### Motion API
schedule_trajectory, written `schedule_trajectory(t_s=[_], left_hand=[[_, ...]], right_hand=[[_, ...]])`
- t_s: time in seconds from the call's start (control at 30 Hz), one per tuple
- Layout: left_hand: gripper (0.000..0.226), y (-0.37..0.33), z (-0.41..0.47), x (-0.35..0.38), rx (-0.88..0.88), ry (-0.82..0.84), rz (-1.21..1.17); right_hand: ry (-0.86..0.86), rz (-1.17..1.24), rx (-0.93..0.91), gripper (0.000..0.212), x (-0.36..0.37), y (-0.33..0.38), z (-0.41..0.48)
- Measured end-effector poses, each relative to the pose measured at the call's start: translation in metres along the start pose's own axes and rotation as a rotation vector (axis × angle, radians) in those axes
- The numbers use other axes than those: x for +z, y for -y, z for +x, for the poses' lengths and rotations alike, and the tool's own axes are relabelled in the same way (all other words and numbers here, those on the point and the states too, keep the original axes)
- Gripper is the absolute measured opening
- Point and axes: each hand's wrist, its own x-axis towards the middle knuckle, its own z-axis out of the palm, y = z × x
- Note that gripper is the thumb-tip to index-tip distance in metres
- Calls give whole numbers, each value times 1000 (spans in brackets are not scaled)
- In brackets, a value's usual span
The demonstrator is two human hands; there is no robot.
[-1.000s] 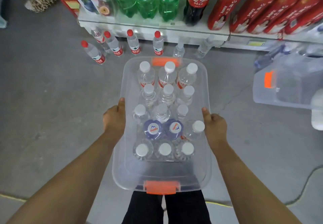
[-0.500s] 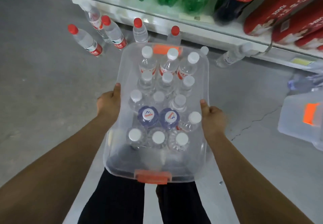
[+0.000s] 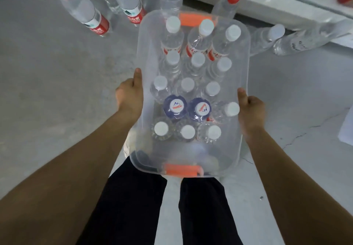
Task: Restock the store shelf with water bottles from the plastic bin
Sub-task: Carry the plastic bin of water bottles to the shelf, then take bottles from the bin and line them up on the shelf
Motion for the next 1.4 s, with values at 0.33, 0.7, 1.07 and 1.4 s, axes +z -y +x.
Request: schedule_trajectory(t_s=[0.33, 0.7, 1.07, 1.4], left_hand=[[55, 40, 3, 19, -23, 22, -116], [57, 43, 4, 28, 19, -3, -12], [70, 36, 3, 18, -29, 87, 131], [41, -11, -49, -87, 166, 185, 502]], right_hand=[[-85, 98, 55, 53, 30, -21, -19], [-160, -33, -32, 53, 43, -24, -16], [-1, -36, 11, 52, 32, -17, -17], [272, -246, -19, 42, -53, 11, -62]])
